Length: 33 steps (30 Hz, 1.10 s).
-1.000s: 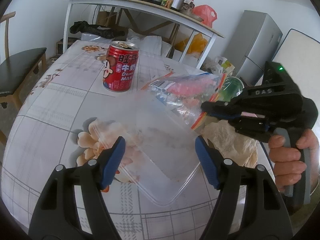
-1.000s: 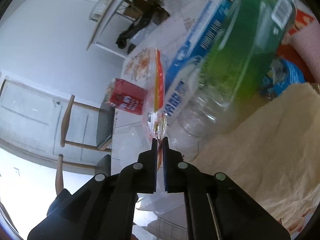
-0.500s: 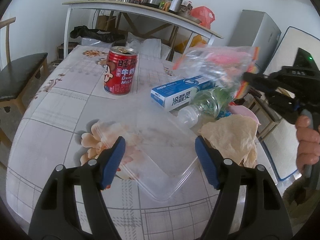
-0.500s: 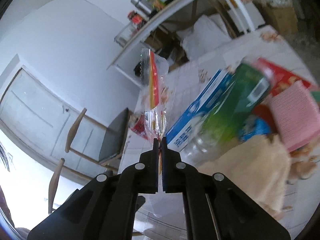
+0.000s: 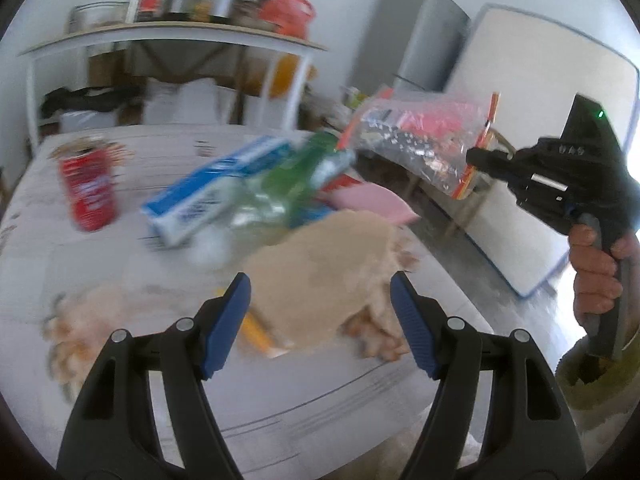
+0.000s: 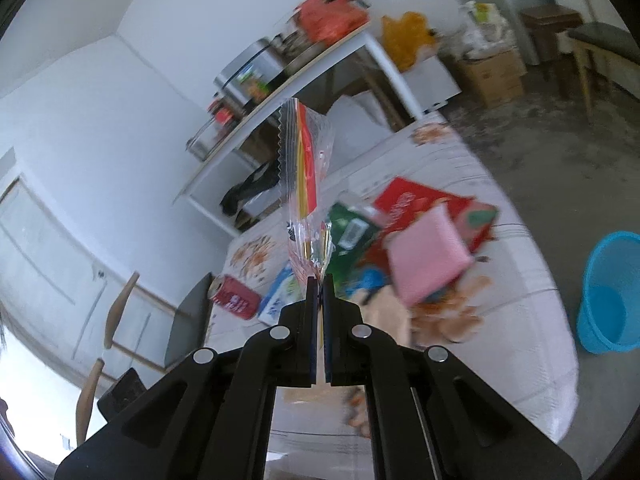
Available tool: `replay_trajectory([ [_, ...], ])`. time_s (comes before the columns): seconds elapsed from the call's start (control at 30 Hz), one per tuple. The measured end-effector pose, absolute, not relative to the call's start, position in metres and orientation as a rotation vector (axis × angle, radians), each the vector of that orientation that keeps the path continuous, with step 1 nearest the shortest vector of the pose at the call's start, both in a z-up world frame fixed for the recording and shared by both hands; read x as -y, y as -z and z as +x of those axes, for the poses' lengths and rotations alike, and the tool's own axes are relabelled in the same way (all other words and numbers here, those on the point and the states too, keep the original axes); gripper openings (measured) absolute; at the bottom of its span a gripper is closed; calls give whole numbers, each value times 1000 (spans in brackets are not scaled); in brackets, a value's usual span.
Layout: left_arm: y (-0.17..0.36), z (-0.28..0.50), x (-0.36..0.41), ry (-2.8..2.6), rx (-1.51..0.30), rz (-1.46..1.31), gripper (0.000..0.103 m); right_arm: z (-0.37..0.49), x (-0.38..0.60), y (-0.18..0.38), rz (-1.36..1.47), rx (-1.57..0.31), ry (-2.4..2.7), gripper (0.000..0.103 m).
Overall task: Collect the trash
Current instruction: 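Lift the zip bag with the right gripper while the left gripper grasps the beige crumpled paper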
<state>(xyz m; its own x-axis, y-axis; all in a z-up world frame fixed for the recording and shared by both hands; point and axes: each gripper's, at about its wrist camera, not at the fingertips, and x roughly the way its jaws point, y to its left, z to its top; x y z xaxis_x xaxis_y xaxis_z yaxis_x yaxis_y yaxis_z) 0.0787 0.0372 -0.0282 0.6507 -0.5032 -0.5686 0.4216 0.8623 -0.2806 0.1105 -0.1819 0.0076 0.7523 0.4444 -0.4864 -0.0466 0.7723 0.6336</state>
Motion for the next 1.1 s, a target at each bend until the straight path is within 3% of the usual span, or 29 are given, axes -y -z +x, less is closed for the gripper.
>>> replay_trajectory([
  [0.2, 35, 93, 31, 557, -683, 37, 81, 88, 214, 5, 691, -645, -243, 3],
  [0.4, 59, 109, 87, 419, -681, 301, 80, 75, 243, 21, 745, -636, -218, 3],
  [0.5, 68, 109, 103, 381, -666, 395, 71, 73, 254, 28, 771, -638, -215, 3],
  [0.63, 80, 106, 113, 340, -678, 484, 49, 70, 266, 34, 792, -631, -217, 3],
  [0.97, 76, 95, 121, 289, -607, 570, 4, 63, 279, 38, 830, -611, -230, 3],
  [1.1, 62, 84, 114, 268, -559, 562, 2, 58, 278, 36, 831, -603, -241, 3],
])
